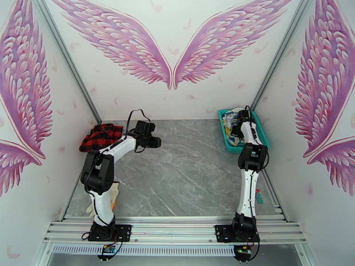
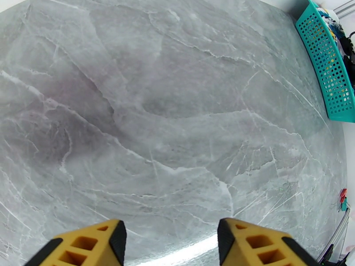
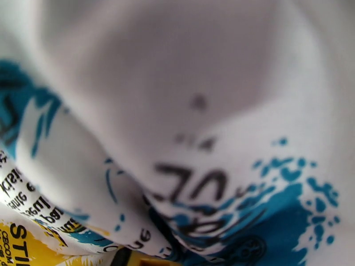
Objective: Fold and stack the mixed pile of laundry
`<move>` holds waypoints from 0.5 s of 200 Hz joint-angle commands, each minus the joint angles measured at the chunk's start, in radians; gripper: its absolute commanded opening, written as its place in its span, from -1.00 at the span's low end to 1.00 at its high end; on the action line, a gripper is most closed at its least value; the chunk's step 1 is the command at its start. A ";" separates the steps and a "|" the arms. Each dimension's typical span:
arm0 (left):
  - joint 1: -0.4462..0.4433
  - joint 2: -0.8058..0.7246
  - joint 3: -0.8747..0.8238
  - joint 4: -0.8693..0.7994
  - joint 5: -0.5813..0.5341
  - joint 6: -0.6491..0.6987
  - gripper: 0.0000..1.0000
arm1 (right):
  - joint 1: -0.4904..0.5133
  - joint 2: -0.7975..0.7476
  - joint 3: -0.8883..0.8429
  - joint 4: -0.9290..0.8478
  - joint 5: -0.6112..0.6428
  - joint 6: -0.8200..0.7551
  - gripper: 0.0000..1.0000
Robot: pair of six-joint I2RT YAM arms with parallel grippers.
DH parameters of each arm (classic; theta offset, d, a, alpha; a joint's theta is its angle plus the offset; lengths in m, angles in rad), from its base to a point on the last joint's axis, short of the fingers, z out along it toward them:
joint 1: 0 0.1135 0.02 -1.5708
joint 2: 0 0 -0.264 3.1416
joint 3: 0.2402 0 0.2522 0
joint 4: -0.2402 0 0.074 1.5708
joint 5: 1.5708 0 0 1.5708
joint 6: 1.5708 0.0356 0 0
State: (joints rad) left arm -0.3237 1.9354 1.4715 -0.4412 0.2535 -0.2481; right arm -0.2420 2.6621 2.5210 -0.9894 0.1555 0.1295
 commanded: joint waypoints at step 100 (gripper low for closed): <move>-0.015 -0.205 -0.222 0.136 -0.001 -0.023 0.17 | 0.037 -0.893 -0.891 0.680 -0.379 0.297 -1.00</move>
State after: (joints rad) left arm -0.3351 1.8145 1.3155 -0.3588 0.2432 -0.2657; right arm -0.2230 1.9060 1.7233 -0.5308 -0.1032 0.3206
